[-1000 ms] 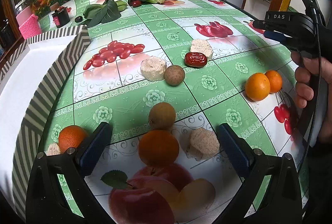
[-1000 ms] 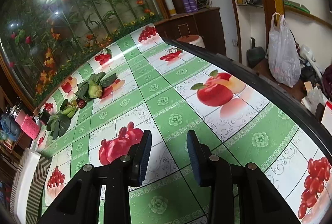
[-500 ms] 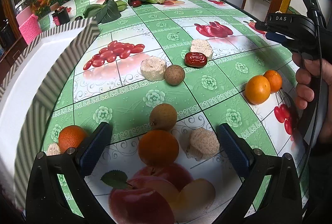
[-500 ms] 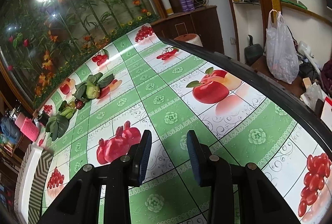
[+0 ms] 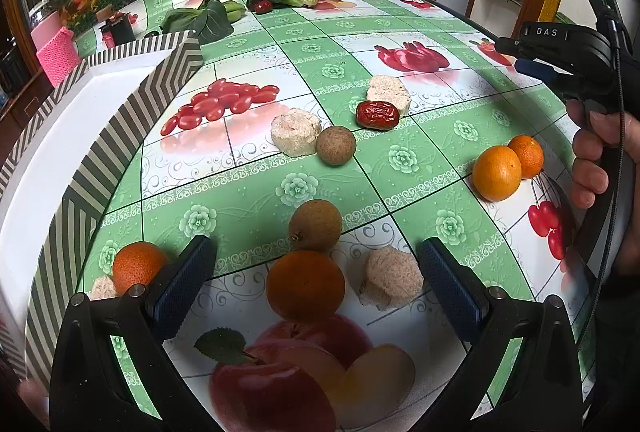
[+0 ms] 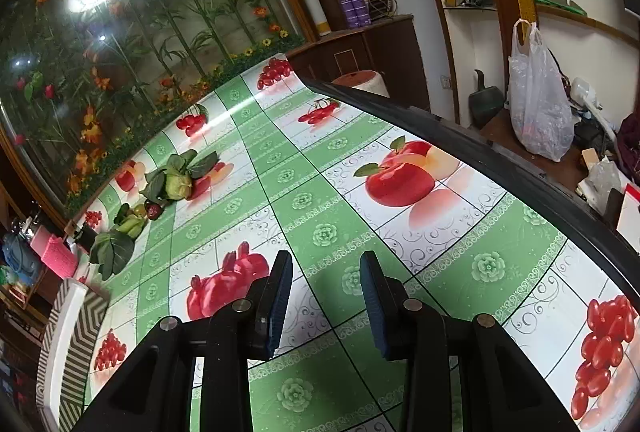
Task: Organize fruits
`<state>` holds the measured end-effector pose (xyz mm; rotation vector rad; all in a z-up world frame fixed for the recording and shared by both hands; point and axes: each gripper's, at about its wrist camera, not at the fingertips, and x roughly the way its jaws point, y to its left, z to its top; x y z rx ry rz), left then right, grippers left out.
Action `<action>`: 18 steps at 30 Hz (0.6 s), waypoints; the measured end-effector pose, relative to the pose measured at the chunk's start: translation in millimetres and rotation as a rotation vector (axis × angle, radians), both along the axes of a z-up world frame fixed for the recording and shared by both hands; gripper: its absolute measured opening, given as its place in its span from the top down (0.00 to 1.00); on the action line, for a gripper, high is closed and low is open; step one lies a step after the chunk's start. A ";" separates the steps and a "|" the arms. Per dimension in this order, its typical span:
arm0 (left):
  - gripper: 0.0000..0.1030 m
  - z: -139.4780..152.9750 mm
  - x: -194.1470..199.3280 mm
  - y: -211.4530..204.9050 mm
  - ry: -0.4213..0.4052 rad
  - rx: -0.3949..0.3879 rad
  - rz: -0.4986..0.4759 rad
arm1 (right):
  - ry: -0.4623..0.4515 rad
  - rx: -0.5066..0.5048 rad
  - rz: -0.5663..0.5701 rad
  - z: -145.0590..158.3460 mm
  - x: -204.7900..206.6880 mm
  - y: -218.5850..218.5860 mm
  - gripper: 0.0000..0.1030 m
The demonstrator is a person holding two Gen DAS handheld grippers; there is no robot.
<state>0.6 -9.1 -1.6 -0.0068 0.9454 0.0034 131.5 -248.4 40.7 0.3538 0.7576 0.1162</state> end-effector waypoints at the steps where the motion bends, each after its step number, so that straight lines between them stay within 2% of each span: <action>1: 0.00 0.0 0.0 -0.4 0.000 0.000 0.000 | 0.007 -0.005 0.003 0.8 -0.1 1.0 0.67; 18: 0.00 0.0 0.0 0.0 0.000 0.000 0.000 | 0.013 -0.016 0.028 4.7 -1.4 6.7 0.67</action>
